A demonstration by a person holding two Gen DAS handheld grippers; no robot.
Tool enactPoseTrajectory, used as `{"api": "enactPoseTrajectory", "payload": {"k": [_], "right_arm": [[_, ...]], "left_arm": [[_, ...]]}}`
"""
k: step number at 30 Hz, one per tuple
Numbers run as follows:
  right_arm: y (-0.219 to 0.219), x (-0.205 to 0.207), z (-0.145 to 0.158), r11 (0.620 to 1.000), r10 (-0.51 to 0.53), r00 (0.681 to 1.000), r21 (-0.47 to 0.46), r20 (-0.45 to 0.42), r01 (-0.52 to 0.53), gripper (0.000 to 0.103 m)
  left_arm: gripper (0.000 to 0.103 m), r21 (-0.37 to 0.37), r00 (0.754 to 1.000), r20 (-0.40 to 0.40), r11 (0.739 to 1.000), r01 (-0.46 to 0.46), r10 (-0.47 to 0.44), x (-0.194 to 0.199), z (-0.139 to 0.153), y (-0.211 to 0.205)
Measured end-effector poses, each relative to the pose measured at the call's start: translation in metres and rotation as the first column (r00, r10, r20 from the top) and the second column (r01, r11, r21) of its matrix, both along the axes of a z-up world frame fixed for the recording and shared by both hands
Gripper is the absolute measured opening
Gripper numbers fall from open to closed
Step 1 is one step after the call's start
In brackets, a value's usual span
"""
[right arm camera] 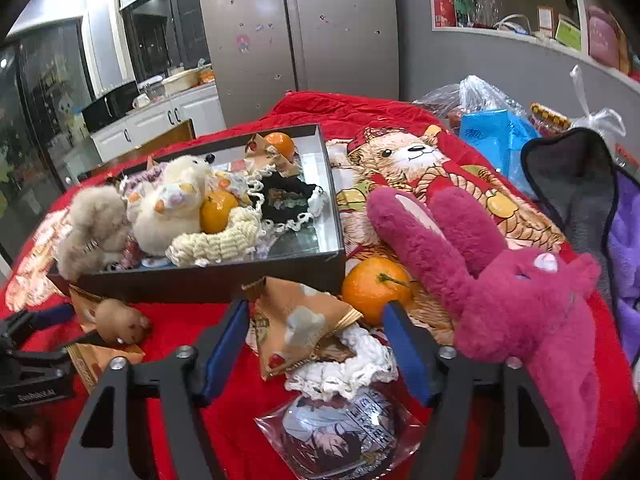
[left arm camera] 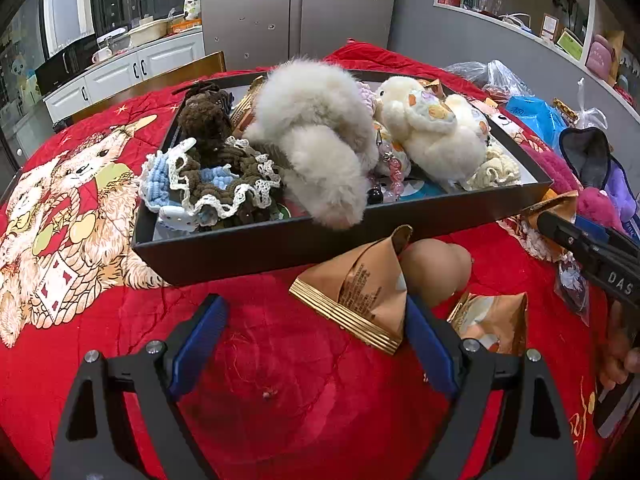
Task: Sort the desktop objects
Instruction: 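Close left tool on gold-striped paper candy while right tool grips a patterned paper candy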
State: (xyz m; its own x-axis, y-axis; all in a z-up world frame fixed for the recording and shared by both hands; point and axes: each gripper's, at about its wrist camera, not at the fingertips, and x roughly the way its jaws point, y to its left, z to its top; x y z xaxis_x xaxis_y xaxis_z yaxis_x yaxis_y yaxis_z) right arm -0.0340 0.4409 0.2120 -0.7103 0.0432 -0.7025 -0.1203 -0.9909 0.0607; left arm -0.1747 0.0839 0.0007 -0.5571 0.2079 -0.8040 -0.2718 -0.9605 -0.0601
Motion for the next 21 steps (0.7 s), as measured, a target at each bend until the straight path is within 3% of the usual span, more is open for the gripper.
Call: {"api": "enactPoseTrajectory", "payload": {"k": [2, 6, 10, 21], "right_arm": [[-0.002, 0.0, -0.001, 1.0, -0.005, 1.0, 0.029, 0.013, 0.005, 0.061], [-0.005, 0.003, 0.001, 0.999, 0.016, 1.0, 0.037, 0.001, -0.016, 0.041], [-0.013, 0.005, 0.003, 0.997, 0.04, 0.999, 0.065, -0.004, -0.04, 0.04], [-0.021, 0.026, 0.03, 0.996, 0.086, 0.991, 0.028, -0.106, -0.083, 0.04]], "left_arm": [[0.085, -0.007, 1.0, -0.003, 1.0, -0.003, 0.003, 0.0, 0.0, 0.001], [0.071, -0.016, 1.0, -0.016, 1.0, -0.021, 0.021, 0.001, 0.001, -0.002], [0.043, 0.015, 0.999, -0.028, 1.0, -0.016, 0.016, 0.004, 0.004, -0.005], [0.027, 0.054, 0.999, -0.05, 0.999, -0.002, 0.004, 0.02, 0.012, -0.01]]}}
